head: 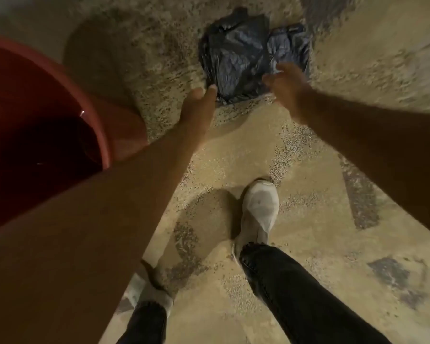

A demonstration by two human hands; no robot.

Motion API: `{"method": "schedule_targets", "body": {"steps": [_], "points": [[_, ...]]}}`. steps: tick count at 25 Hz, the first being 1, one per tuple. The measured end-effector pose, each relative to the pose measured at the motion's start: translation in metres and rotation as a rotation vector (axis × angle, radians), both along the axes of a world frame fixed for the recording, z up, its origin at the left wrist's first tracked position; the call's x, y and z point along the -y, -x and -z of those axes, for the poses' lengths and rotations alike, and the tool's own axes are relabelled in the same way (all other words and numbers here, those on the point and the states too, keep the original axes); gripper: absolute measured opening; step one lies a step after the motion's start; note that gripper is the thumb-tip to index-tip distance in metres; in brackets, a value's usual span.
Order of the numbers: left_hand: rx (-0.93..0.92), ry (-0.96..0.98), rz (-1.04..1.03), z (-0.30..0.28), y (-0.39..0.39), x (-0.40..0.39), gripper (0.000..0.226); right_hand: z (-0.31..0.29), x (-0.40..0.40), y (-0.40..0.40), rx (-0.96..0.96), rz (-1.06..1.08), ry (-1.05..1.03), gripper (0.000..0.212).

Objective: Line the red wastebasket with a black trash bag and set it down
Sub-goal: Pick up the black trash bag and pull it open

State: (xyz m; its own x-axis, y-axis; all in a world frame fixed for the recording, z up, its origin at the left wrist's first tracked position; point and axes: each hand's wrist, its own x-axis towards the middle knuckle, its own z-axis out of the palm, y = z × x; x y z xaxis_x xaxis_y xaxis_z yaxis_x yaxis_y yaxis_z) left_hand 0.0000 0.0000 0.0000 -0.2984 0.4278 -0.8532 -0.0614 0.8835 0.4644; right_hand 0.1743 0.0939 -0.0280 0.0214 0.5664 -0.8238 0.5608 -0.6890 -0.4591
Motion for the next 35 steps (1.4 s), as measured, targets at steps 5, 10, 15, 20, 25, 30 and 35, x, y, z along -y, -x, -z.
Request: {"method": "schedule_targets", "body": {"steps": [5,10,15,20,25,30,35], "points": [[0.122,-0.051,-0.189,0.031,0.003,-0.027,0.05,0.027,-0.019,0.013,-0.004,0.085,0.03,0.049],[0.233,-0.038,-0.308,0.034,0.007,-0.033,0.02,0.024,-0.018,0.01,-0.052,0.121,0.033,0.019],[0.169,-0.061,-0.333,0.001,0.004,-0.037,0.026,-0.009,-0.008,0.007,-0.146,0.202,0.072,0.036],[0.179,-0.107,-0.355,-0.086,-0.011,-0.021,0.025,-0.088,0.02,0.011,-0.143,0.288,-0.027,0.048],[0.135,-0.17,-0.334,-0.194,-0.05,0.006,0.029,-0.217,0.061,0.012,-0.276,0.407,-0.197,0.054],[0.012,-0.193,-0.204,-0.314,-0.074,0.032,0.021,-0.34,0.095,0.0,-0.418,0.354,-0.199,0.063],[-0.012,-0.344,-0.025,-0.403,-0.076,0.049,0.012,-0.425,0.108,0.006,-0.405,0.39,-0.295,0.029]]}}
